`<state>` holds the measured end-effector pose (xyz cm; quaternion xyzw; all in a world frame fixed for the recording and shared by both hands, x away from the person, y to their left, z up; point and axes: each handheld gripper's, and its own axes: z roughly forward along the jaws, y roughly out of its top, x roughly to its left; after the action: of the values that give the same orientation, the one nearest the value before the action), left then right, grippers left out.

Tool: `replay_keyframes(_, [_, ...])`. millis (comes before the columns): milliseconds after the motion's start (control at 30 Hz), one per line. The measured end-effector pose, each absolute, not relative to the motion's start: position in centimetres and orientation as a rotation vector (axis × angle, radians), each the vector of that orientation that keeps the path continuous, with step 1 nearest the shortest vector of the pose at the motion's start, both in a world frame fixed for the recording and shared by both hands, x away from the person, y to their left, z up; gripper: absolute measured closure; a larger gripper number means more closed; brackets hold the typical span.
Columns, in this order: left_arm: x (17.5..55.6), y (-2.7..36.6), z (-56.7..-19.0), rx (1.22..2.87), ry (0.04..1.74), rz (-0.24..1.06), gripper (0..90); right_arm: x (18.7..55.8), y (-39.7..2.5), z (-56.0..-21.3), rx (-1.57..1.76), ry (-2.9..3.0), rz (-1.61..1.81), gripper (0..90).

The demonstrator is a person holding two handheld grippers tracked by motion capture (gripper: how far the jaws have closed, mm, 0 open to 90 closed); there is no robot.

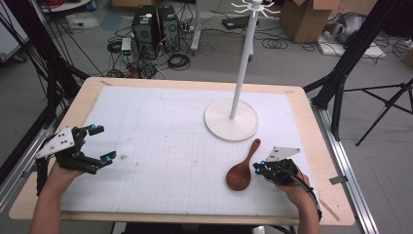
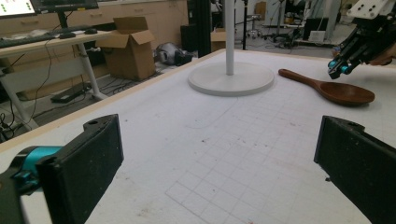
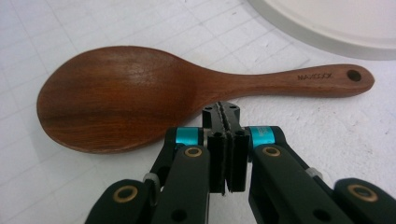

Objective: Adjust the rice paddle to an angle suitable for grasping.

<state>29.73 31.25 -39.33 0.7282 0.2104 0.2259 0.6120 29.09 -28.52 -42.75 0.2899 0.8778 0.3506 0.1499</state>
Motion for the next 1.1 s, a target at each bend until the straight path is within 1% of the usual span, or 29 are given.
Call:
replay_keyframes(367, [29.8, 31.3, -39.4, 1.683, 0.486, 0.519, 1.8, 30.2, -29.2, -42.5, 0.901, 2.488, 1.019, 90.0])
replay_keyframes(667, [29.8, 31.3, -39.4, 1.682, 0.486, 0.520, 1.8, 30.1, -28.1, -43.1, 0.863, 2.563, 0.970, 90.0])
replay_keyframes(1100, [29.8, 31.4, -39.4, 1.681, 0.486, 0.520, 1.8, 29.9, -27.3, -43.2, 0.830, 2.610, 0.989, 90.0])
